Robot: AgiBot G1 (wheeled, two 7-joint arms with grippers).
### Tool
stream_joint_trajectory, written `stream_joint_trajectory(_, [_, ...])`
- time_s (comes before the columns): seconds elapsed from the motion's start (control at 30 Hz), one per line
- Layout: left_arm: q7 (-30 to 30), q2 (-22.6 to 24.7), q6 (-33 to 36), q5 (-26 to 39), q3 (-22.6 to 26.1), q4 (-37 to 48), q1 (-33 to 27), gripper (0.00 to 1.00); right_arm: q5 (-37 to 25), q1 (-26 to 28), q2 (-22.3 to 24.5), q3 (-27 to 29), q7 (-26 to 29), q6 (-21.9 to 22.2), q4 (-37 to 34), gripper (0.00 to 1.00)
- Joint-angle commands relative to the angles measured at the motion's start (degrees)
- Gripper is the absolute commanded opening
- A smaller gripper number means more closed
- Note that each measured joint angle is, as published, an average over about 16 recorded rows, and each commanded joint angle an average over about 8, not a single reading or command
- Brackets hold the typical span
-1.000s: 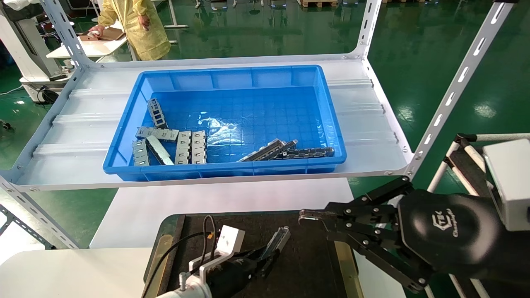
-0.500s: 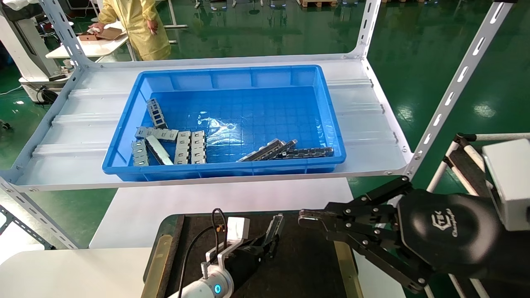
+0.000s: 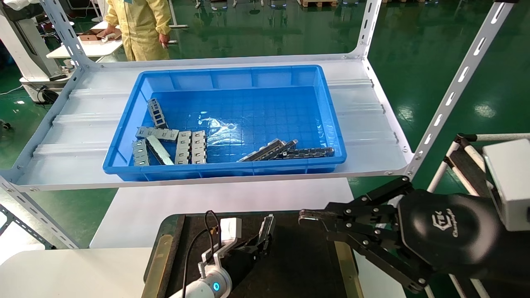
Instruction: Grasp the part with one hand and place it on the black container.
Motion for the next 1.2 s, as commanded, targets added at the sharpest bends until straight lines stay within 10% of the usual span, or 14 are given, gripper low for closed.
stream_joint_trajectory(0.03, [-0.95,0.03,-0.72,-0.88,1.50,0.42,-0.38,0.00,0.00,0.00,0.00,0.00,0.00,0.00,0.00,0.00])
stream_joint_trajectory(0.2, [-2.32,0.03,-2.26,-3.12,4.90,0.98,-1.08,0.26,0.00,0.00,0.00,-0.01,0.00,0.00,0.00,0.09])
stream_joint_trajectory(0.43, [-3.50,0.01,-3.75,-6.49,9.19,1.39,-2.06,1.00,0.01,0.00,0.00,-0.01,-0.01,0.00,0.00,0.92])
stream_joint_trajectory(1.2, [-0.33,-0.54,-8.71,-16.35,20.94,-1.14,-5.67,1.00,0.02,0.01,0.01,-0.03,-0.02,0.01,0.00,1.00])
